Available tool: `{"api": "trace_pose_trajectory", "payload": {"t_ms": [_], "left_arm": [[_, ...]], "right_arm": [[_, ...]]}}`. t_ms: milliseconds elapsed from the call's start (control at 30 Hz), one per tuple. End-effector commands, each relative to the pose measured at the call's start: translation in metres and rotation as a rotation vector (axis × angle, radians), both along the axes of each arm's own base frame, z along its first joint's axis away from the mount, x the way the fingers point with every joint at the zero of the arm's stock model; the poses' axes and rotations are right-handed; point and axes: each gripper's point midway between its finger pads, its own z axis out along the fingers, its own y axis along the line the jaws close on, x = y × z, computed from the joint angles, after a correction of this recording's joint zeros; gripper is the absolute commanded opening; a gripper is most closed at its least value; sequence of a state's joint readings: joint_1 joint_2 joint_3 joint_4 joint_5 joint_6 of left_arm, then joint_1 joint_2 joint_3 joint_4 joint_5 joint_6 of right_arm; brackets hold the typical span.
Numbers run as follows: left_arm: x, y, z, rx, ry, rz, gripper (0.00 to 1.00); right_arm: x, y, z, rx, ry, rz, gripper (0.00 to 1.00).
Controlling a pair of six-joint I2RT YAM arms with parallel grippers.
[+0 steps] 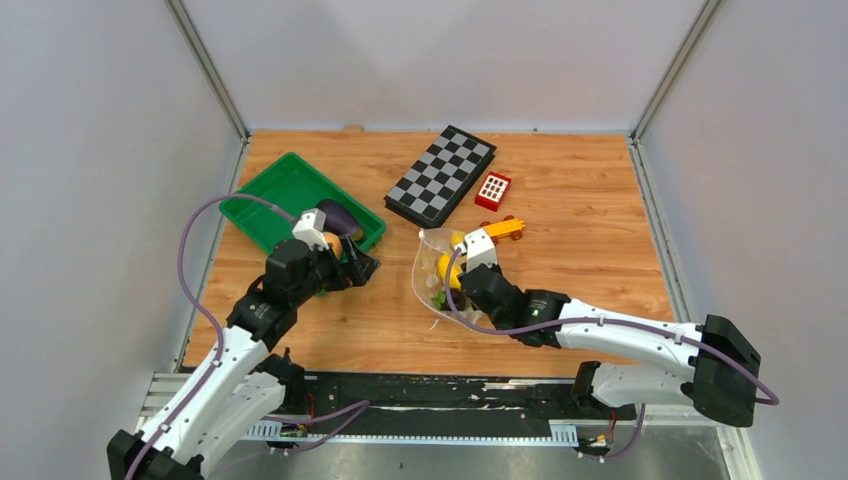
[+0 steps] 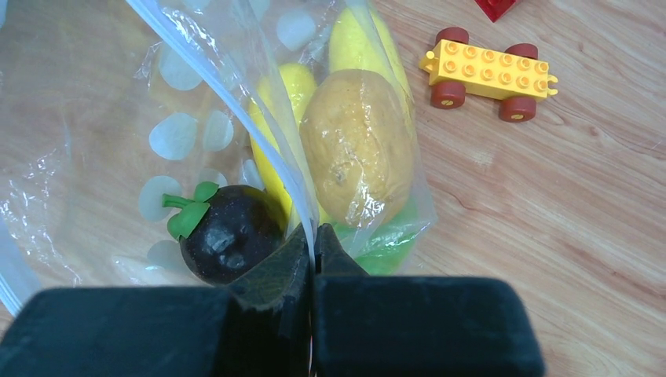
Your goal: Open the zip-top bag and remove the fake food
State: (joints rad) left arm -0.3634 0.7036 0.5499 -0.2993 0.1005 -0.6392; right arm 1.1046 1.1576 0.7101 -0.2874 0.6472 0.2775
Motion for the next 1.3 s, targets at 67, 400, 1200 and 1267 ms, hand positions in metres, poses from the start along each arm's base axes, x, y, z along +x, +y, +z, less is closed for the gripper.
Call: {"api": "trace_pose_trajectory", "payload": {"t_ms": [67, 400, 1200, 1267], "left_arm": [[-0.021, -0.038, 0.043, -0.076, -0.062, -0.103, 0.95], [-0.048, -0.116, 0.086, -0.125, -0.136, -0.309, 0.83], [-0.017, -0.197, -0.011, -0.034, 0.004, -0.349, 0.59], [-0.018, -0.200, -0.020, -0.028, 0.029, -0.358, 0.59]], "right_arm": [[0.003, 0.007, 0.027, 0.038, -0.027, 0.022, 0.00], [0.003, 0.007, 0.027, 0.034, -0.019, 0.023, 0.00], [0.002, 0.013, 0.032, 0.142, -0.022, -0.005, 0.00], [0.002, 0.015, 0.029, 0.139, -0.014, -0.001, 0.00]]}}
